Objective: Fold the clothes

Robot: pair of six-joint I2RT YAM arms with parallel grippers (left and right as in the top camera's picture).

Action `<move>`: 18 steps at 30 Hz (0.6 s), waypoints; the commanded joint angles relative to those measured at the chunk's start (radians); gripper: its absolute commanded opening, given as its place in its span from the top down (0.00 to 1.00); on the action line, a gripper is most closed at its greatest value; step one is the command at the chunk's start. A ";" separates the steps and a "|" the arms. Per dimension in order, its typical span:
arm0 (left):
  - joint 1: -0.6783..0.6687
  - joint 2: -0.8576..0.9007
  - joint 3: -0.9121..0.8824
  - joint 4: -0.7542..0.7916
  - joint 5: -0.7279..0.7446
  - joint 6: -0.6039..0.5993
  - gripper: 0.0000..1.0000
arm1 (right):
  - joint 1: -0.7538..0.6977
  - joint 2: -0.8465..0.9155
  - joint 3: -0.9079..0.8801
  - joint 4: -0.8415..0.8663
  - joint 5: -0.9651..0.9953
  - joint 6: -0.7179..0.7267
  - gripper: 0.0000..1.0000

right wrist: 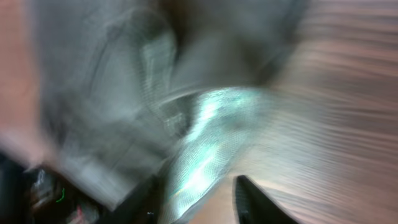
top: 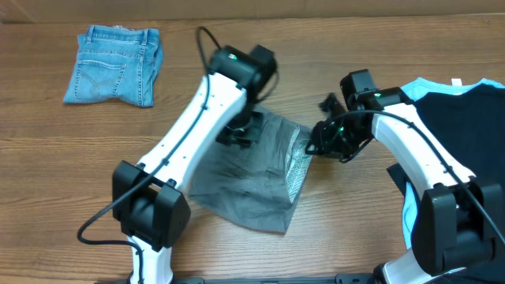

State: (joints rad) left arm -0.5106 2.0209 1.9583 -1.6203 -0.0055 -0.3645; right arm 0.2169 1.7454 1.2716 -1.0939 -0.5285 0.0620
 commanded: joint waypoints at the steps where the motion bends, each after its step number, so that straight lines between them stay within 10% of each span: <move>1: 0.034 0.007 -0.010 0.006 -0.049 0.006 0.76 | 0.068 -0.018 0.015 0.000 -0.204 -0.148 0.49; 6: 0.048 0.007 -0.110 0.053 -0.047 0.010 0.61 | 0.209 -0.016 -0.046 0.025 0.066 -0.063 0.33; 11: 0.048 0.007 -0.261 0.126 -0.047 0.009 0.61 | 0.290 -0.016 -0.164 0.063 0.202 0.058 0.94; 18: 0.069 0.007 -0.493 0.258 -0.043 0.001 0.68 | 0.263 -0.019 -0.242 0.021 0.330 0.313 0.96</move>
State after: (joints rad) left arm -0.4591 2.0212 1.5513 -1.4029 -0.0422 -0.3641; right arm 0.5014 1.7454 1.0412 -1.0420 -0.3359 0.2062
